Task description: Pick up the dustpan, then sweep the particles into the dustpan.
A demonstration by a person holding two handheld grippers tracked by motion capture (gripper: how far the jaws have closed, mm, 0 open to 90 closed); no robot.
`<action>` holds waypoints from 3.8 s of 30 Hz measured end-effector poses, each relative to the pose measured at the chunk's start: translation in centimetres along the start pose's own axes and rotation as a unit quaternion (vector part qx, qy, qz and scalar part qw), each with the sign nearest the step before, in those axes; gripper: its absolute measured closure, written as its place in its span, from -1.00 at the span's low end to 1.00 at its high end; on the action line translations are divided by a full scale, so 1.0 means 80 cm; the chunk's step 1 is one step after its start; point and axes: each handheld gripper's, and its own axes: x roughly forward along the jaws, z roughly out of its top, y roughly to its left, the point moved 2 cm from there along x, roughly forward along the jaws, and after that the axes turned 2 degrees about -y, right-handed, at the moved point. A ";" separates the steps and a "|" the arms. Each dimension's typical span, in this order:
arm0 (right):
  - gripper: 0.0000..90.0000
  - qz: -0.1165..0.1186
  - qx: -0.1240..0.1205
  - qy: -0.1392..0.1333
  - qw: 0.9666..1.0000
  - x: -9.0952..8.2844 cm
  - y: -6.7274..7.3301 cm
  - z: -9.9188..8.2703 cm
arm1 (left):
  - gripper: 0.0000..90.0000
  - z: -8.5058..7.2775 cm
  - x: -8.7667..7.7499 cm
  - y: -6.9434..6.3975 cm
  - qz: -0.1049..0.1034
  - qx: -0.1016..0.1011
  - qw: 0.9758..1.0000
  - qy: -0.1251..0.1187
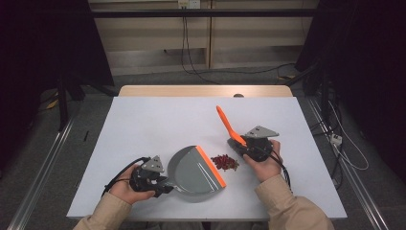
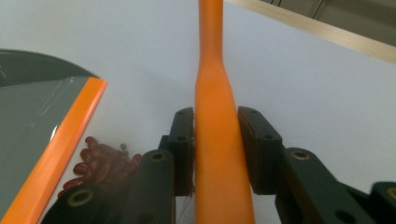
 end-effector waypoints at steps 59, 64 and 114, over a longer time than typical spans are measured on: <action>0.58 0.012 0.009 -0.037 0.999 -0.007 0.054 -0.013 | 0.39 0.010 0.007 0.000 -0.025 -0.005 1.000 0.006; 0.58 0.014 0.013 -0.039 0.999 -0.006 0.057 -0.013 | 0.39 0.010 0.007 0.000 -0.025 -0.004 1.000 0.007; 0.58 0.062 0.041 -0.104 0.992 -0.006 0.096 0.031 | 0.39 0.015 0.013 -0.005 -0.030 -0.020 0.999 0.006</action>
